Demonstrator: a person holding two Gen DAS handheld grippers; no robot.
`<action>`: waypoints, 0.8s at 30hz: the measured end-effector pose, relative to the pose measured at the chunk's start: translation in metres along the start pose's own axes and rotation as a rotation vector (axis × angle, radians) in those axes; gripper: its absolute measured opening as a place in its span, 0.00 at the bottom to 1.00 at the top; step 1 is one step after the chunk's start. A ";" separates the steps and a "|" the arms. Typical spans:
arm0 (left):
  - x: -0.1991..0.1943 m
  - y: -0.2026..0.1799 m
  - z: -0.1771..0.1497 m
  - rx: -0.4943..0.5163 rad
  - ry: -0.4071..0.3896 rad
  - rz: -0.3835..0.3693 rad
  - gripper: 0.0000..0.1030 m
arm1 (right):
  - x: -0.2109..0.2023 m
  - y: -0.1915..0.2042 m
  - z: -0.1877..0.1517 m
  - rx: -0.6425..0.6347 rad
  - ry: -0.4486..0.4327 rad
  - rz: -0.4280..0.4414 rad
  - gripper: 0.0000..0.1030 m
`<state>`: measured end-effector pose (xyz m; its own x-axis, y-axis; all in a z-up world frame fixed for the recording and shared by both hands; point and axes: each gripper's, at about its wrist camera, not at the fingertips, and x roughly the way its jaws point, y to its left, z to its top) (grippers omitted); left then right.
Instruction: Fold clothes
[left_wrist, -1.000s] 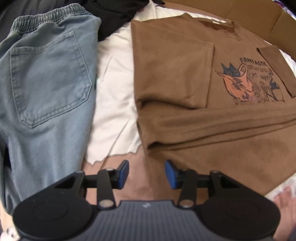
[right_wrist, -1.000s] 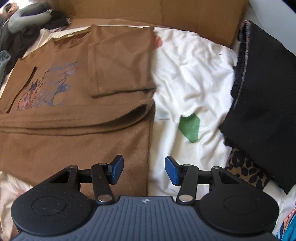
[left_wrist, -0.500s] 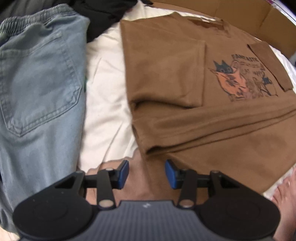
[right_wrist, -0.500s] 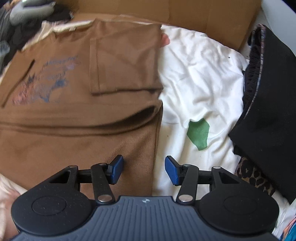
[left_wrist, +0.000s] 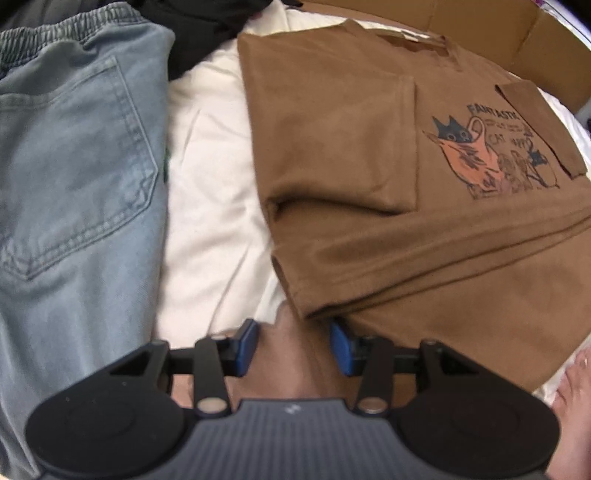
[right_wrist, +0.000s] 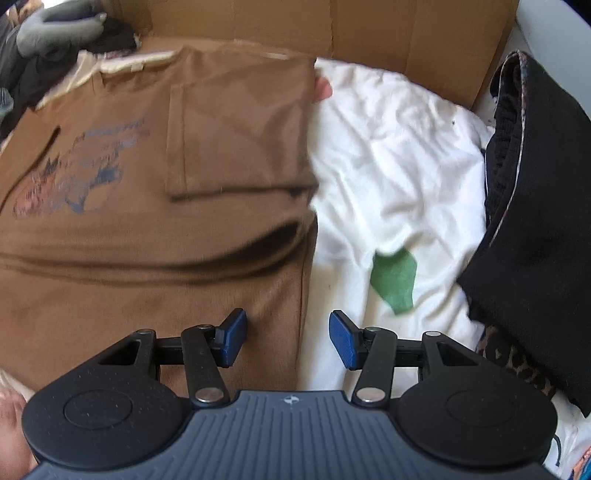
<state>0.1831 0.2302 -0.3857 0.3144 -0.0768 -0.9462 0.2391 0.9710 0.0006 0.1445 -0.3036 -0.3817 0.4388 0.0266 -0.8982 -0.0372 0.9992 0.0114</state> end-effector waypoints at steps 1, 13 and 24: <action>-0.001 0.000 0.002 0.001 -0.008 0.000 0.45 | 0.001 0.000 0.003 -0.002 -0.002 -0.006 0.55; -0.003 -0.005 0.025 0.019 -0.087 -0.025 0.45 | 0.019 0.002 0.034 -0.079 -0.027 -0.035 0.55; -0.006 -0.017 0.037 0.118 -0.124 -0.039 0.33 | 0.026 0.011 0.055 -0.200 -0.037 0.033 0.52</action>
<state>0.2113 0.2061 -0.3683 0.4117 -0.1481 -0.8992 0.3576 0.9338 0.0100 0.2050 -0.2907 -0.3807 0.4665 0.0636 -0.8822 -0.2283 0.9723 -0.0506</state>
